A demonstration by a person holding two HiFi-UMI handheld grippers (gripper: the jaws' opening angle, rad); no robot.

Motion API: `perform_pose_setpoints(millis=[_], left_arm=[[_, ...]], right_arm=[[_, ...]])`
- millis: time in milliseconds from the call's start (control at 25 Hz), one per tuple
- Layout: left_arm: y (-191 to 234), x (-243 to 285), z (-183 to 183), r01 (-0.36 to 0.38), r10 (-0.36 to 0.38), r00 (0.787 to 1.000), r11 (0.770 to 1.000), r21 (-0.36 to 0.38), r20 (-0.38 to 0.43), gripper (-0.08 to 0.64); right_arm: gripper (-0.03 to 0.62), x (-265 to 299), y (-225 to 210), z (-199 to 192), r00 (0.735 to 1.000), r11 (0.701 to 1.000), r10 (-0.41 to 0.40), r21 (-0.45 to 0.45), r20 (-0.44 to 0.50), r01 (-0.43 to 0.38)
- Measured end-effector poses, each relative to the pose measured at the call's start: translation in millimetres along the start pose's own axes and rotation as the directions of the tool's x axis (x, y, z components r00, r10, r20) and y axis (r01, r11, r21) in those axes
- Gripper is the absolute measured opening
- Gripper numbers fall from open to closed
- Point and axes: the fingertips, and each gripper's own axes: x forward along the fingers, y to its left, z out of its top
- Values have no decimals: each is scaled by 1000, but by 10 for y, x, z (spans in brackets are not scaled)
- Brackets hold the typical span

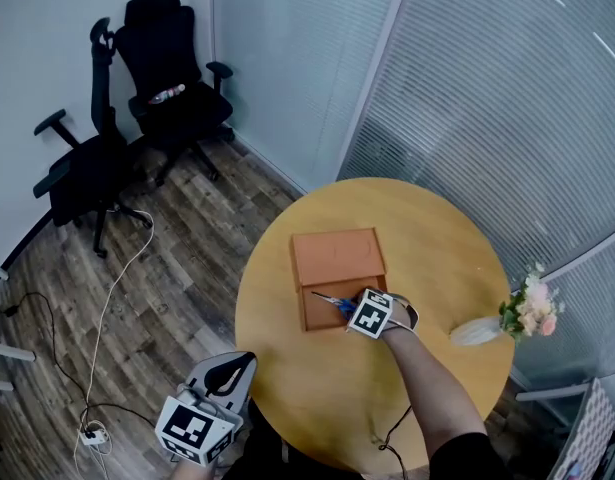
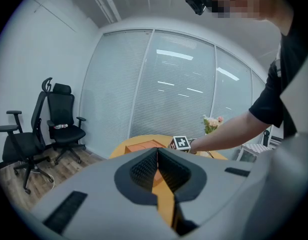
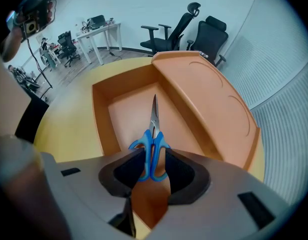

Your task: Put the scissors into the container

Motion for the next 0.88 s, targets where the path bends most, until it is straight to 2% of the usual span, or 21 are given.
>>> perform_pose_setpoints(millis=[120,240,320,400,600,720,880], left_arm=[[-1,-96,64,2,-3,1000,1000,14,13,14],[3,-189,112,15,-15,1000,1000,24,24,14],[5,-249,134,28,-29,999,999,28,28,14],[9,-304,157,41,-42,998,999,24,37,14],[-42,-331,261,96,-98,993,994,49,58,14],[-163,-278,387,130,-136,989,987,94,61,14],[-352,-158,593,138,-151,985,981,139,83,14]], right_arm=[[140,-93,-4,21,1000,999,-15,34,22,14],[140,-299,-70,119,994,995,-71,82,81,64],[138,-519,-55,213,983,989,-109,116,146,92],[128,-827,27,322,958,979,-155,168,243,115],[87,-1724,367,433,833,930,-295,341,468,138],[78,-2300,587,411,733,904,-361,408,577,124],[67,-3042,786,242,606,887,-434,436,667,155]])
